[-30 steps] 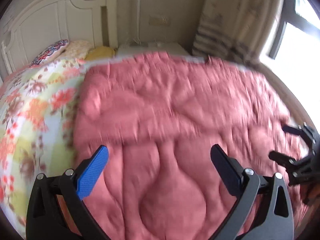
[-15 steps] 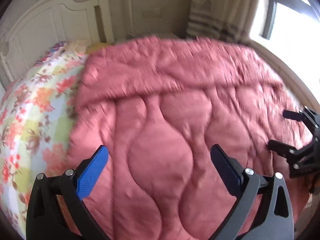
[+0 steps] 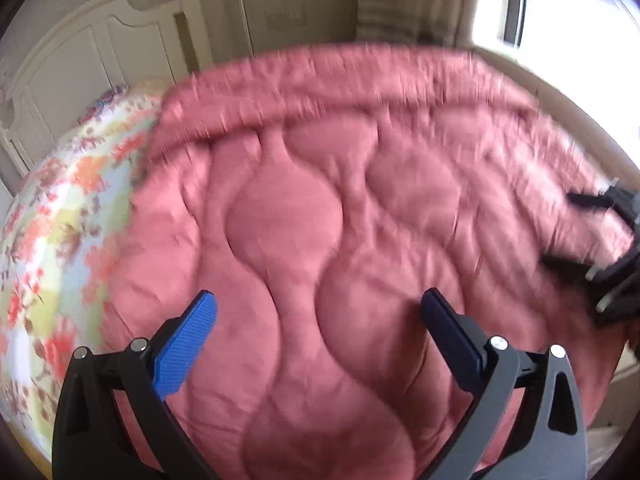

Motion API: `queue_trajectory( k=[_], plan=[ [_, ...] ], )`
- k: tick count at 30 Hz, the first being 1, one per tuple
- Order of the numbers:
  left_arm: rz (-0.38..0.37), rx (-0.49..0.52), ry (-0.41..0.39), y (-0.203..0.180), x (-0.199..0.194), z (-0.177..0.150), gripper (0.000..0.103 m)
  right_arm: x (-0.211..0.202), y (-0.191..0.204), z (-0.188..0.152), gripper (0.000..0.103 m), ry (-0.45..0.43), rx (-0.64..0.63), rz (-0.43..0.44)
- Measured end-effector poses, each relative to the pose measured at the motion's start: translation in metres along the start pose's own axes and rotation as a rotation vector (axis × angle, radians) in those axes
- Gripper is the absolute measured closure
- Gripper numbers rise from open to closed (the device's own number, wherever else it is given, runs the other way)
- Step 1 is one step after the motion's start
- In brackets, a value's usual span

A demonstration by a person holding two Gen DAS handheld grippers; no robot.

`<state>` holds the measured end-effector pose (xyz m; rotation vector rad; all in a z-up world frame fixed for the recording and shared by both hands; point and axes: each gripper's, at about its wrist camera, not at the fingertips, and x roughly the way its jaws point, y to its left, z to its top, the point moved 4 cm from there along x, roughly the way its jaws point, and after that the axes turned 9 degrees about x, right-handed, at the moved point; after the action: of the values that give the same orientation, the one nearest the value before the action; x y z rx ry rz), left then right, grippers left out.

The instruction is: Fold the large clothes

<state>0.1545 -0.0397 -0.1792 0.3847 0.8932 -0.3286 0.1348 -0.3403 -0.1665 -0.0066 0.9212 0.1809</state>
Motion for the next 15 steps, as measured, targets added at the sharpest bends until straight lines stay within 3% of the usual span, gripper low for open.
queue_trajectory(
  k=[5, 8, 15],
  plan=[
    [-0.016, -0.060, -0.050, 0.008, -0.025, -0.012, 0.002, -0.036, -0.005, -0.015, 0.004, -0.068, -0.017, -0.020],
    [0.053, -0.095, -0.085, 0.026, -0.050, -0.027, 0.002, -0.061, -0.023, -0.031, 0.004, -0.111, -0.007, -0.050],
    [0.094, -0.350, -0.072, 0.109, -0.068, -0.091, 0.002, -0.088, -0.102, -0.062, 0.004, -0.133, 0.200, -0.069]
  ],
)
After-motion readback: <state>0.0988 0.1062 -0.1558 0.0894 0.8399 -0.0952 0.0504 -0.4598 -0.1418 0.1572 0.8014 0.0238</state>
